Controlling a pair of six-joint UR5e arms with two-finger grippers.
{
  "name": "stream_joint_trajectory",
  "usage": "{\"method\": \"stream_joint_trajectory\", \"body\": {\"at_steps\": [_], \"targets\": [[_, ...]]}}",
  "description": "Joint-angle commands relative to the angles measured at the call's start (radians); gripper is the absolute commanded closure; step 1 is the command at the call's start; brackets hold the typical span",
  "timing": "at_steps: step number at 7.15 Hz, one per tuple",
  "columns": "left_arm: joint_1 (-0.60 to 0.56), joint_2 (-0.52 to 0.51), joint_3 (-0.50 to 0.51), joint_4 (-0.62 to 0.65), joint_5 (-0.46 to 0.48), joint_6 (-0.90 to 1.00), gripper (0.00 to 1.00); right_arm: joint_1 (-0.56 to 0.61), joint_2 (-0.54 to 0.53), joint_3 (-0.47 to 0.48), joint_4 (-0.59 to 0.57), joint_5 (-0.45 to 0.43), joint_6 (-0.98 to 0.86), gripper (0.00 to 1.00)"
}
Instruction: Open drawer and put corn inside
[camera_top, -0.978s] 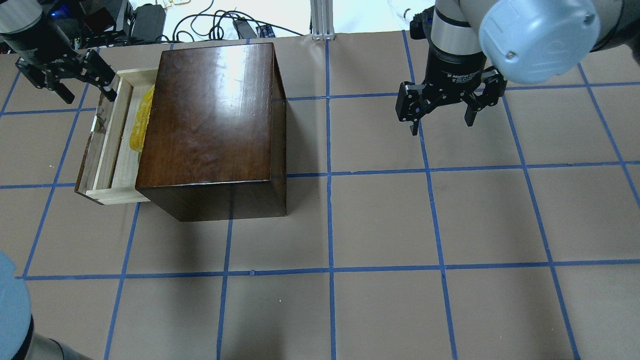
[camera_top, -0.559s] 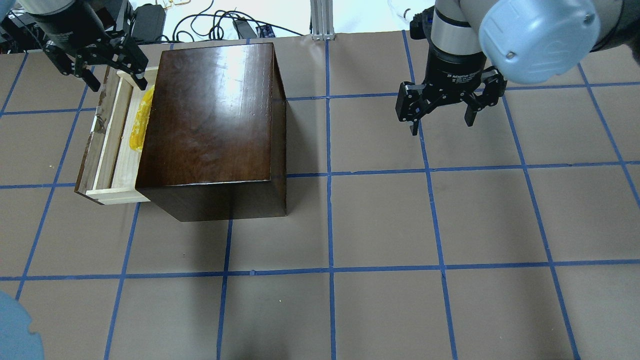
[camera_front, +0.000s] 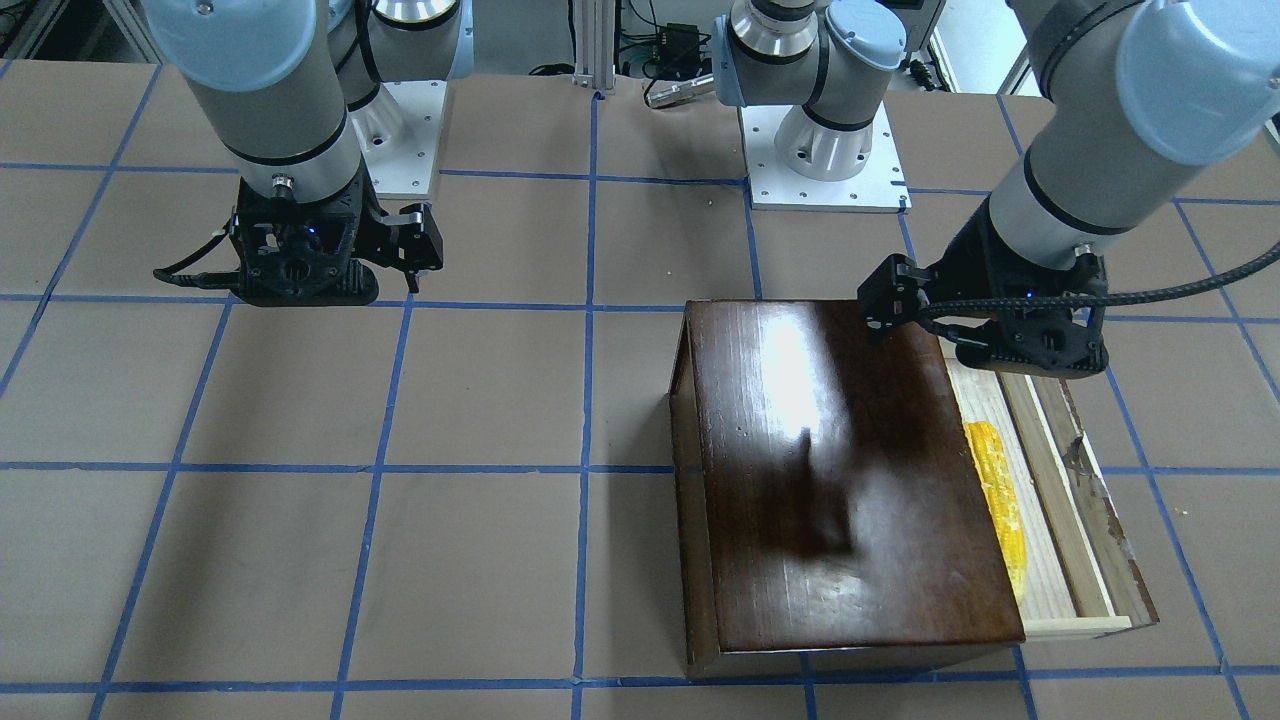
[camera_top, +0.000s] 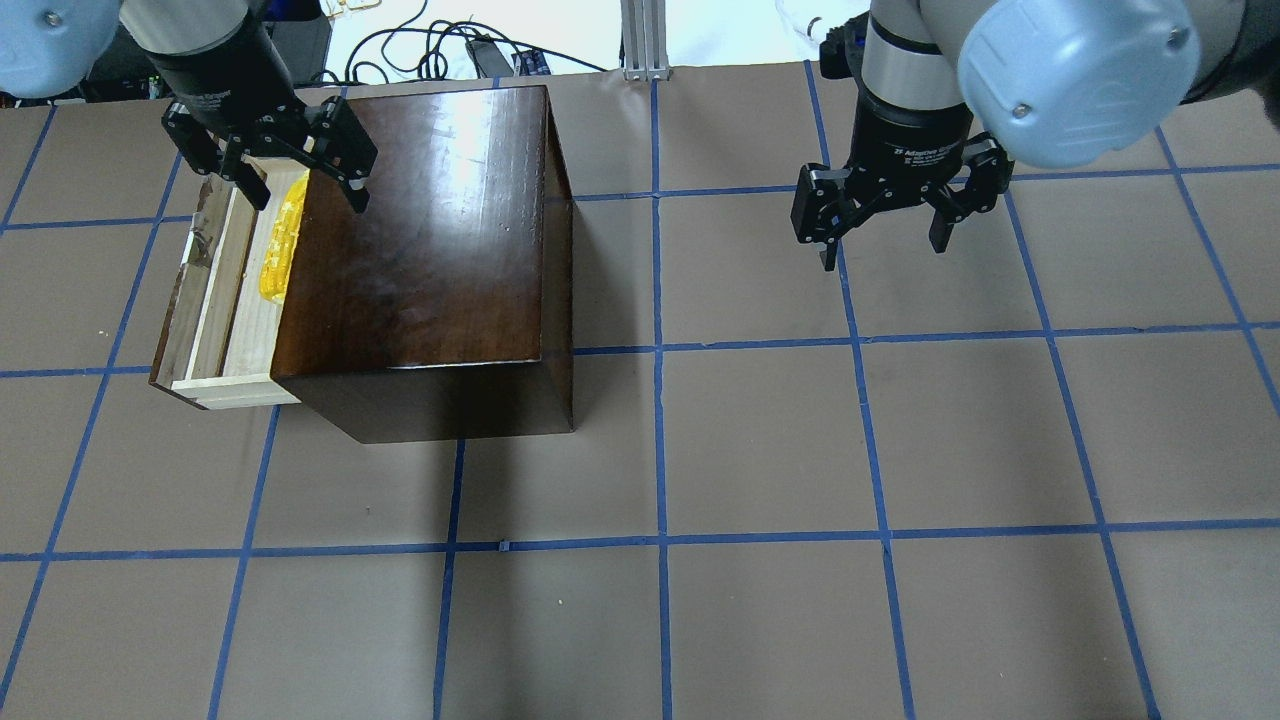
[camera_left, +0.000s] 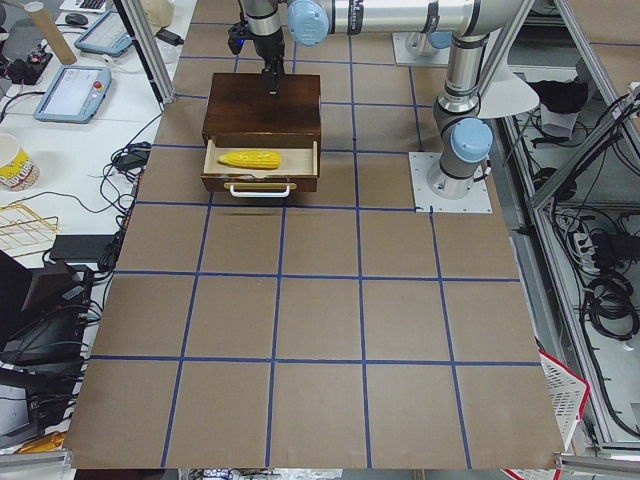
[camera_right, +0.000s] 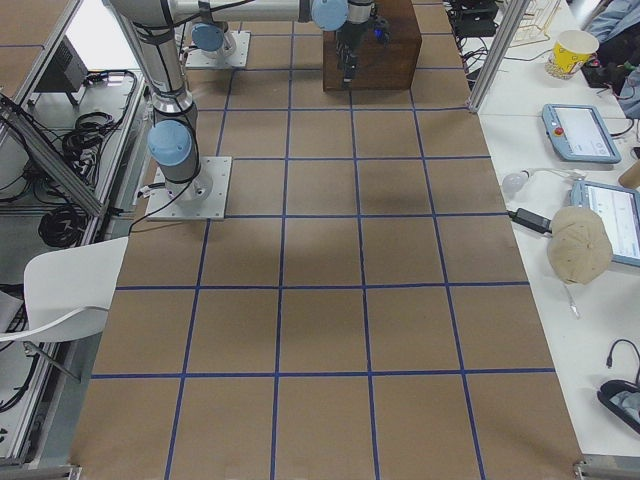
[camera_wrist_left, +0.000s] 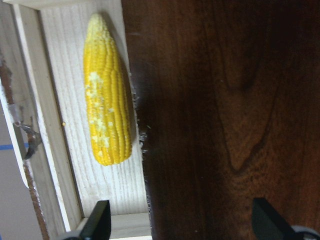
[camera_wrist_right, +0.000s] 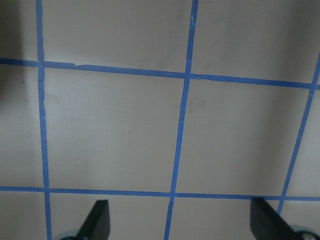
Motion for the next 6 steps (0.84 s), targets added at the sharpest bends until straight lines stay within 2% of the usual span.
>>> {"method": "stream_joint_trajectory", "body": {"at_steps": [1,5,6], "targets": [[-0.031,0.021,-0.026,0.006,-0.01,-0.062,0.0,0.0,0.0,0.0,0.0,0.0,0.0,0.0],[-0.037,0.109,-0.137,0.012,-0.001,-0.068,0.0,0.0,0.0,0.0,0.0,0.0,0.0,0.0],[-0.049,0.123,-0.166,0.046,-0.001,-0.077,0.0,0.0,0.0,0.0,0.0,0.0,0.0,0.0]]}}
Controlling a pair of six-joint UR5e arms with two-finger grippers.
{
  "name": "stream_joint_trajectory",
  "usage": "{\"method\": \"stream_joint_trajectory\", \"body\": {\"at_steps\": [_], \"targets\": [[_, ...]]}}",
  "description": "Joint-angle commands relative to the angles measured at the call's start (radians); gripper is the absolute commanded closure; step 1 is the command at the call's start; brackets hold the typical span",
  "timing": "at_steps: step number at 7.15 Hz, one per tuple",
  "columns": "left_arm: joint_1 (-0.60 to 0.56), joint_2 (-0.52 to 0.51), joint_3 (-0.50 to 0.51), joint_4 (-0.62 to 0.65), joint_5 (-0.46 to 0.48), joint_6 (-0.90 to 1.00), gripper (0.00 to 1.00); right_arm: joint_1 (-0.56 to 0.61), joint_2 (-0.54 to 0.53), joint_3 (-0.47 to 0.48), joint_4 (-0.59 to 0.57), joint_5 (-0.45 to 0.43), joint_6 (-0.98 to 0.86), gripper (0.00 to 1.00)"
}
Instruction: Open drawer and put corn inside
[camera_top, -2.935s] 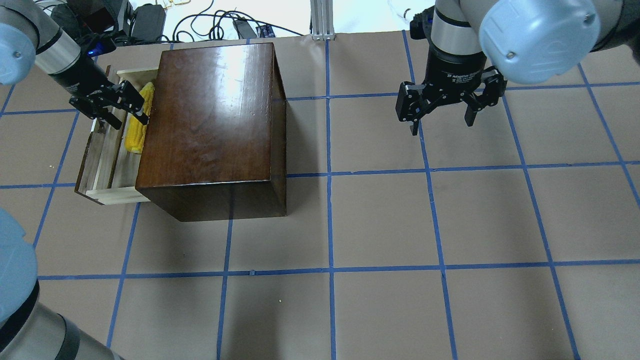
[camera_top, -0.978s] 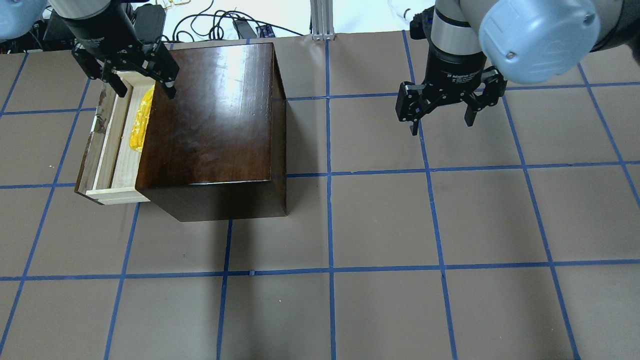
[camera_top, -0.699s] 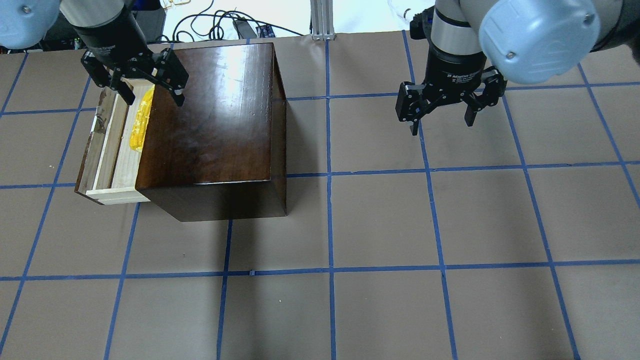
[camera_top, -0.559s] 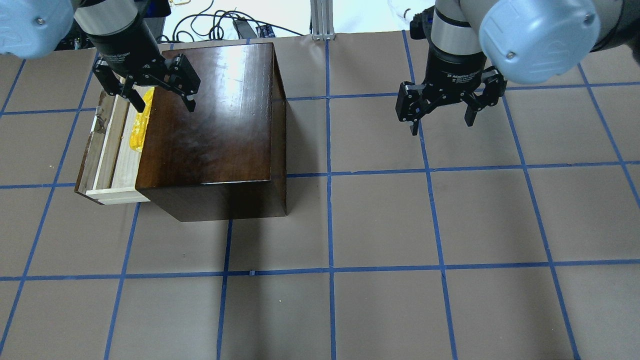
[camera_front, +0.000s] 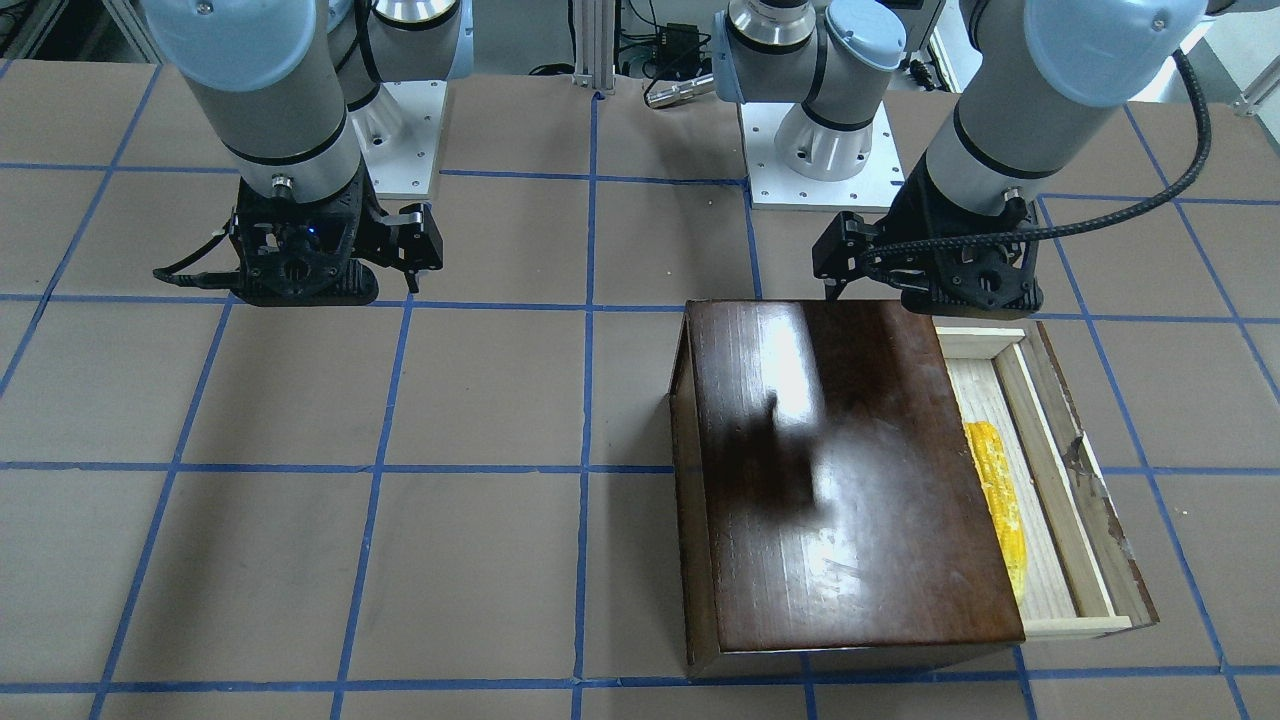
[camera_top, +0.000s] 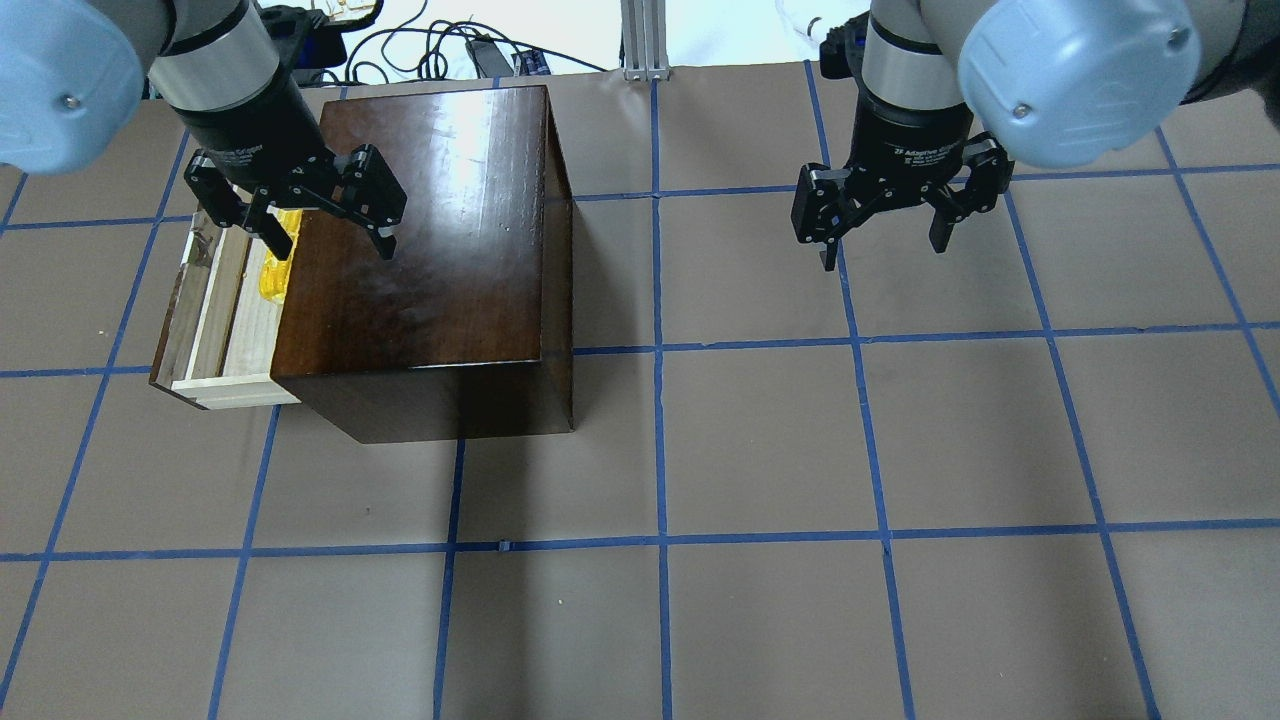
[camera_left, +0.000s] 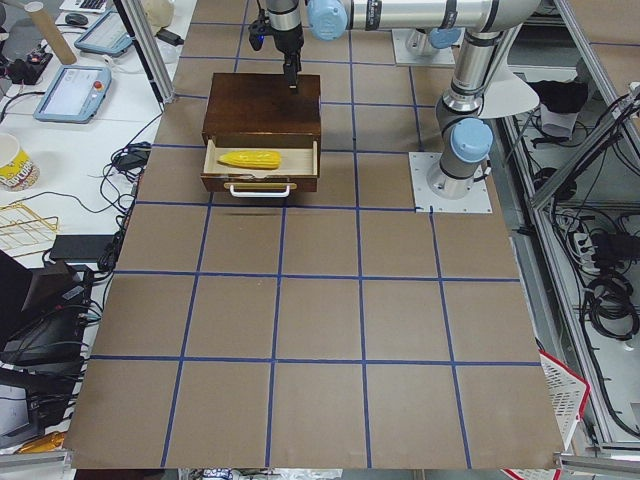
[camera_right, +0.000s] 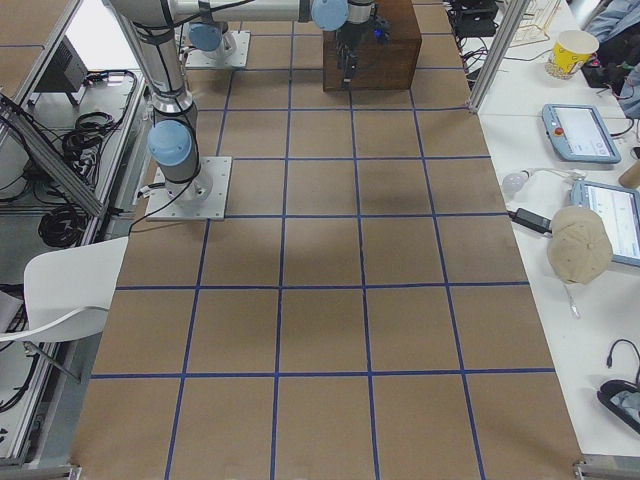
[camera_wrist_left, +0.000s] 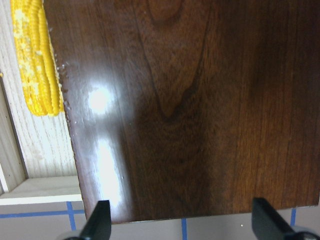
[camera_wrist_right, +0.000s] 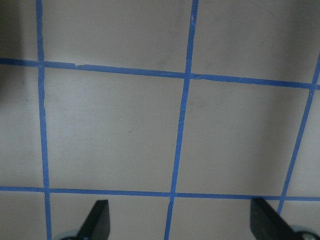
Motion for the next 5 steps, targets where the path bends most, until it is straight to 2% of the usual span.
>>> {"method": "stream_joint_trajectory", "body": {"at_steps": [1,5], "targets": [[-0.026,0.027,-0.045,0.06,-0.003,-0.011,0.0,0.0,0.0,0.0,0.0,0.0,0.0,0.0],[-0.031,0.039,-0.047,0.035,-0.004,-0.005,0.0,0.0,0.0,0.0,0.0,0.0,0.0,0.0]]}}
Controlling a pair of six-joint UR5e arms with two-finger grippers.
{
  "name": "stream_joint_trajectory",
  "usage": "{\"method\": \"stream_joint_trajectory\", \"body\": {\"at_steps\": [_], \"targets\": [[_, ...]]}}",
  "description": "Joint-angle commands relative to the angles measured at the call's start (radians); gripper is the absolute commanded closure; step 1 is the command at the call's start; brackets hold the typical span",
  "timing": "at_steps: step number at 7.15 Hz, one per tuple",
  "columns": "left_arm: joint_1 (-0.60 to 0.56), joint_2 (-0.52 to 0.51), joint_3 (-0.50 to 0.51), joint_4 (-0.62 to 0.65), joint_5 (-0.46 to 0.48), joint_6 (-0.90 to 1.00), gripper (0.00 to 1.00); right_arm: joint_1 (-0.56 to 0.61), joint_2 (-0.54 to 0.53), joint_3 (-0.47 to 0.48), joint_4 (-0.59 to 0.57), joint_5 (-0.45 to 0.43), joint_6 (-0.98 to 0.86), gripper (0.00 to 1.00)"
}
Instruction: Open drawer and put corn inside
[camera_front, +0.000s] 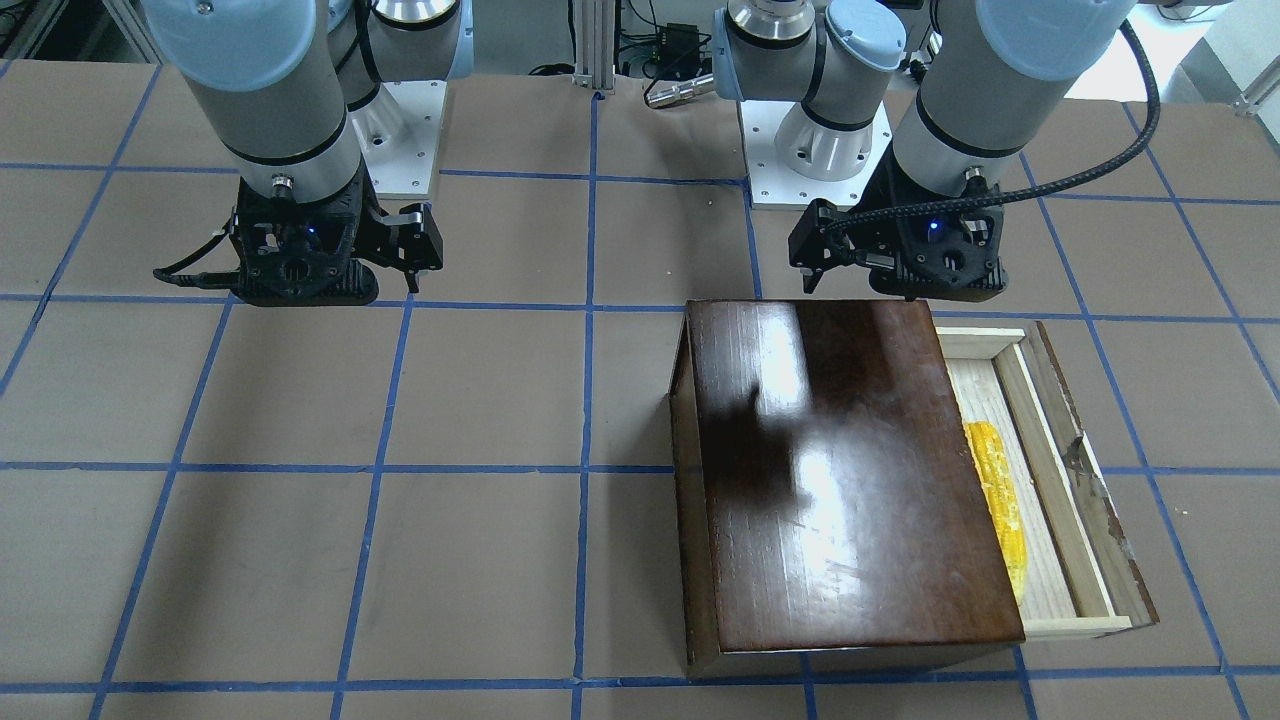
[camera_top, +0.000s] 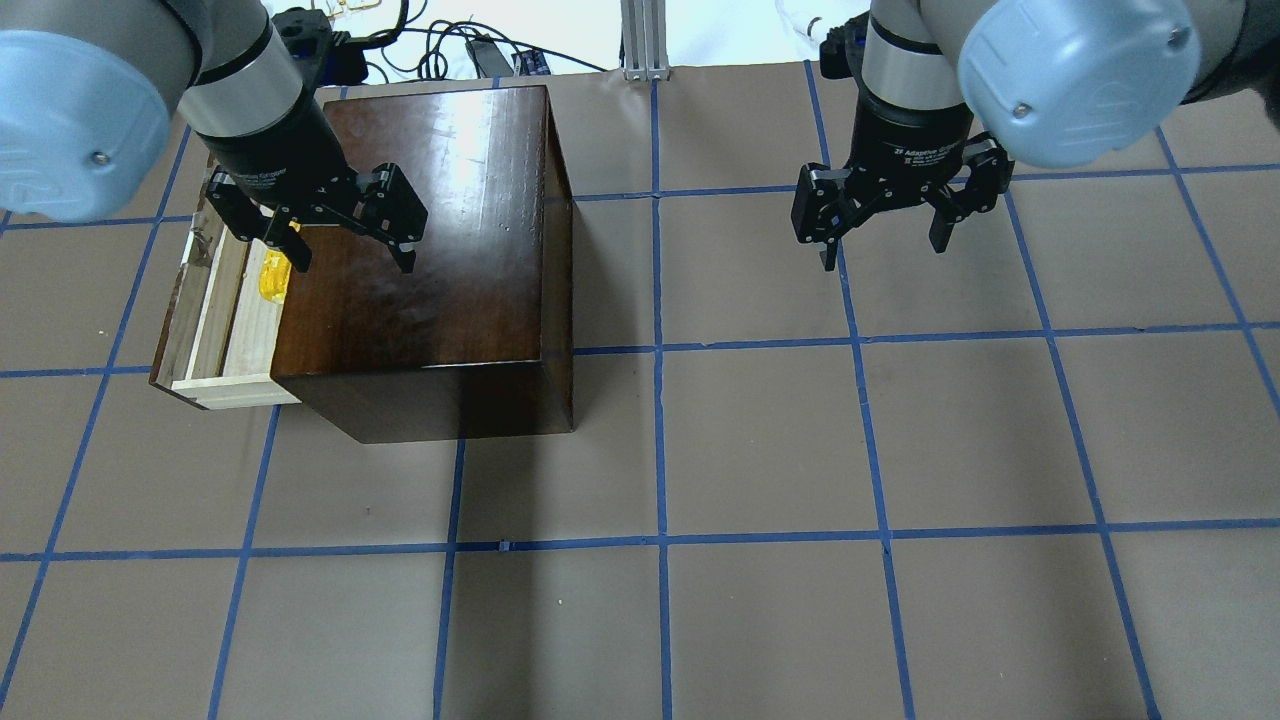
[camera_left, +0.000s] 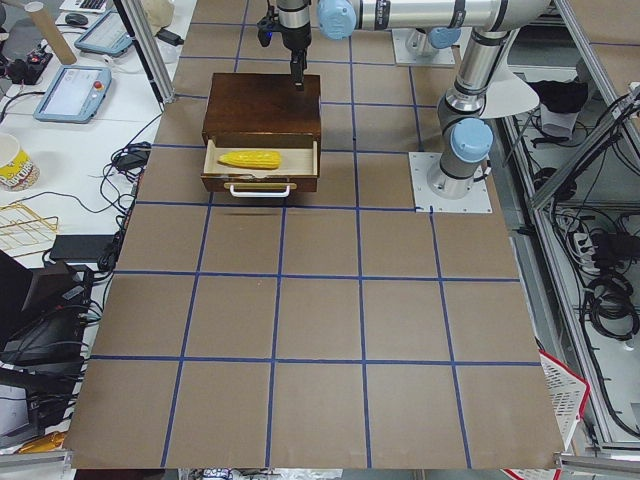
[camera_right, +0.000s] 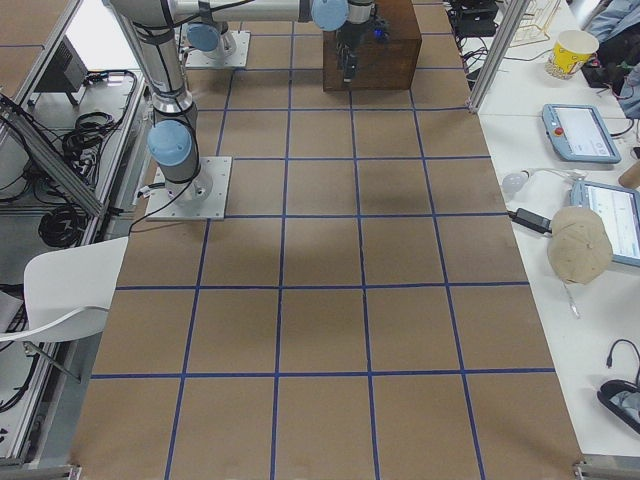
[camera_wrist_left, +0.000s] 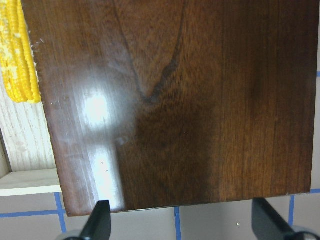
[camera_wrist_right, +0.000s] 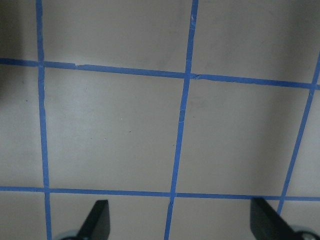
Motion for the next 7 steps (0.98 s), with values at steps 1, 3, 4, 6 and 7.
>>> {"method": "stream_joint_trajectory", "body": {"at_steps": [1,3,4,6,7], "targets": [[-0.003,0.014,-0.002,-0.015,-0.003,0.002,0.0,0.0,0.0,0.0,0.0,0.0,0.0,0.0],[0.0,0.019,-0.002,-0.023,0.004,0.009,0.0,0.0,0.0,0.0,0.0,0.0,0.0,0.0],[0.0,0.017,-0.003,-0.021,0.002,0.011,0.0,0.0,0.0,0.0,0.0,0.0,0.0,0.0],[0.006,0.017,-0.002,-0.02,0.004,0.011,0.0,0.0,0.0,0.0,0.0,0.0,0.0,0.0],[0.005,0.019,-0.002,-0.02,0.002,0.009,0.0,0.0,0.0,0.0,0.0,0.0,0.0,0.0]]}}
